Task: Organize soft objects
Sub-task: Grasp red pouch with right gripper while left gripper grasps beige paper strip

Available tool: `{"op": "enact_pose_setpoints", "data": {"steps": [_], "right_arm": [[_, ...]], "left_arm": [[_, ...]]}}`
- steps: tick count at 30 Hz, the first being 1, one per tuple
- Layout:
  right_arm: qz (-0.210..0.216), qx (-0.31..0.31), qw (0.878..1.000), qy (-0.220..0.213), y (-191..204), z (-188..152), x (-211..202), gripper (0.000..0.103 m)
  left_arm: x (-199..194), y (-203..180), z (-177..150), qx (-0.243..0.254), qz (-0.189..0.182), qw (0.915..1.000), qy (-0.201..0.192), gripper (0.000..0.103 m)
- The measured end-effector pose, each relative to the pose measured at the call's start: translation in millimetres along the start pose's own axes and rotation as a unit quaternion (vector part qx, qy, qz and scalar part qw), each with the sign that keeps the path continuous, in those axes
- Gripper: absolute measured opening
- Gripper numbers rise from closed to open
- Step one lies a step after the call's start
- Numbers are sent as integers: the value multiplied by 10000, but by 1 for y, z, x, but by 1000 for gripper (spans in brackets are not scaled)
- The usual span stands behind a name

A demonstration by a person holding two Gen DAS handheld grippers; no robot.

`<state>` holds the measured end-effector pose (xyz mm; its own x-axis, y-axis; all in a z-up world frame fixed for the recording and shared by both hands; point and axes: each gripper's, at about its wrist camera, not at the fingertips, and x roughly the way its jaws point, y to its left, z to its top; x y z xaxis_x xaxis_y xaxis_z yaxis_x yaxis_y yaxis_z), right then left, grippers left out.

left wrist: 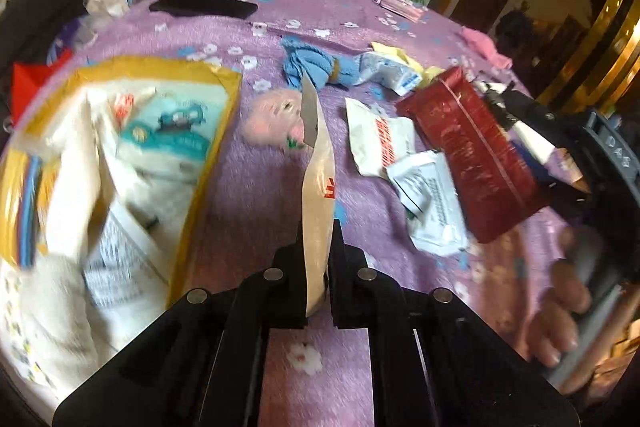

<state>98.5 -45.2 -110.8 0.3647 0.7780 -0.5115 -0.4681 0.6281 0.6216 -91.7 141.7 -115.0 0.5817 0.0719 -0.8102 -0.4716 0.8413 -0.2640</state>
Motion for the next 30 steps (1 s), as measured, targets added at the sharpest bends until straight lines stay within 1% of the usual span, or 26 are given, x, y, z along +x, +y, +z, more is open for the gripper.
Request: {"op": "enact_pose_setpoints", "data": {"steps": [1, 3, 4, 5, 6, 7, 8, 9, 11, 12, 13, 15, 19, 20, 21, 22, 23, 24, 26, 28, 30], "right_arm": [[-92, 15, 9999, 97, -1, -1, 3, 75], [-248, 50, 9988, 424, -7, -3, 16, 75], [-435, 75, 9974, 572, -10, -4, 23, 75], [-501, 180, 9964, 659, -15, -6, 27, 72], [-491, 229, 9961, 696, -18, -7, 28, 69], [-604, 178, 9954, 723, -18, -7, 29, 64], [-899, 43, 9930, 770, -16, -9, 32, 52], [-1041, -74, 9912, 812, -14, -10, 35, 49], [-1302, -494, 9867, 839, -2, -13, 38, 49], [-1410, -704, 9838, 849, 4, -15, 40, 51], [-1429, -838, 9825, 851, 9, -17, 40, 52], [-1428, -895, 9817, 890, 11, -20, 41, 59], [-1359, -886, 9823, 934, 9, -20, 39, 60], [-1398, -931, 9815, 919, 10, -21, 38, 54], [-1452, -988, 9803, 906, 12, -21, 37, 44], [-1488, -1049, 9796, 847, 17, -23, 35, 37], [-1502, -1127, 9795, 732, 20, -23, 30, 22], [-1543, -1177, 9786, 680, 23, -23, 31, 18], [-1628, -1350, 9760, 523, 31, -26, 28, 14], [-1577, -1451, 9764, 285, 37, -26, 20, 13], [-1356, -1445, 9802, -49, 42, -24, 7, 12]], "left_arm": [[0, 0, -4, -74, -130, 9999, 55, 6], [0, 0, -8, -185, -348, 9991, 165, 6], [0, -2, -10, -203, -463, 9985, 208, 6], [-1, -3, -12, -206, -536, 9981, 229, 6], [-4, -3, -14, -222, -618, 9976, 227, 6], [-7, -4, -15, -236, -726, 9968, 219, 6], [-10, -5, -17, -243, -790, 9964, 203, 6], [-12, -5, -17, -248, -811, 9962, 179, 6], [-16, -4, -17, -280, -845, 9959, 137, 6], [-18, -3, -17, -303, -877, 9956, 139, 6], [-19, -1, -17, -322, -889, 9954, 132, 6], [-22, 2, -17, -347, -927, 9950, 94, 6], [-32, 9, -17, -454, -1078, 9931, -10, 6], [-34, 11, -16, -500, -1106, 9926, -38, 6], [-37, 13, -16, -555, -1141, 9919, -69, 6], [-40, 15, -15, -591, -1168, 9913, -95, 6], [-43, 18, -15, -641, -1198, 9907, -125, 6], [-46, 22, -14, -671, -1218, 9902, -151, 6], [-54, 29, -13, -713, -1237, 9895, -235, 6], [-62, 38, -12, -802, -1252, 9884, -322, 6], [-71, 48, -10, -910, -1227, 9872, -451, 6]]}}
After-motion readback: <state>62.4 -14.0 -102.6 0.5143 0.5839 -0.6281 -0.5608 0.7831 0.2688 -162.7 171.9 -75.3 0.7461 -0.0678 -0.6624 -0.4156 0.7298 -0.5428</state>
